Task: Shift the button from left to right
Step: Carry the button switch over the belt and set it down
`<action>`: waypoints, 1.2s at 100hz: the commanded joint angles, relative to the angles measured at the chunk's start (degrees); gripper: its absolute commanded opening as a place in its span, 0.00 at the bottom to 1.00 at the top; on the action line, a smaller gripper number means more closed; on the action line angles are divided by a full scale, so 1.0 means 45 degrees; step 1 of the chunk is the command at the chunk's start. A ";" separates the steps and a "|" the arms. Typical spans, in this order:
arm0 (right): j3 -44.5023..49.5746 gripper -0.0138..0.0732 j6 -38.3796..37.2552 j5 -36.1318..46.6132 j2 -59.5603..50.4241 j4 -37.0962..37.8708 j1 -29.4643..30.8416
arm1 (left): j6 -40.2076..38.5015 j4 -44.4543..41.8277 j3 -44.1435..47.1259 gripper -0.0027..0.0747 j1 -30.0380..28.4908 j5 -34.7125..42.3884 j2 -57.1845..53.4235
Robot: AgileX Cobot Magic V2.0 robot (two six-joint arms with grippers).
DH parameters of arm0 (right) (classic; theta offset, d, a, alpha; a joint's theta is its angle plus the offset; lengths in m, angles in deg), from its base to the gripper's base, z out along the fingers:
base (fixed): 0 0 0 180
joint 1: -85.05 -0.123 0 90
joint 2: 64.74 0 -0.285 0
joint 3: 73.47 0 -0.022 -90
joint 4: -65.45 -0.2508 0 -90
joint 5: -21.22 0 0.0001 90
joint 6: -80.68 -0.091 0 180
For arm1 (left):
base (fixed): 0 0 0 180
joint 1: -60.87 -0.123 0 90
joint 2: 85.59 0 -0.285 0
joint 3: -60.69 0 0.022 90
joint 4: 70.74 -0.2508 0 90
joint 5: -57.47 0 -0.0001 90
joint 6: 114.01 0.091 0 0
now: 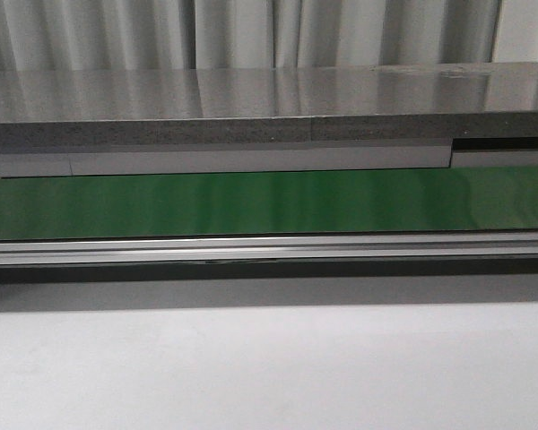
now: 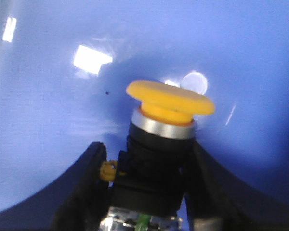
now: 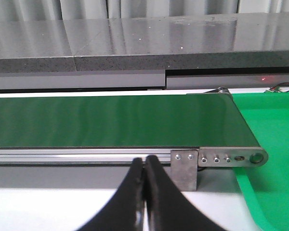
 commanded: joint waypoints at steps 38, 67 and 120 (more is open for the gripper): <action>-0.0202 0.08 0.0042 0.1113 -0.0273 0.0054 -0.0044 | 0.0101 0.0041 -0.0292 0.01 0.1174 -0.0378 -0.3604; -0.0202 0.08 0.0042 0.1113 -0.0273 0.0054 -0.0044 | 0.0614 -0.0030 0.0167 0.01 0.2508 -0.0904 -0.3548; -0.0202 0.08 0.0042 0.1113 -0.0273 0.0054 -0.0044 | 0.0614 0.0314 0.1247 0.01 0.2834 -0.0274 -0.3548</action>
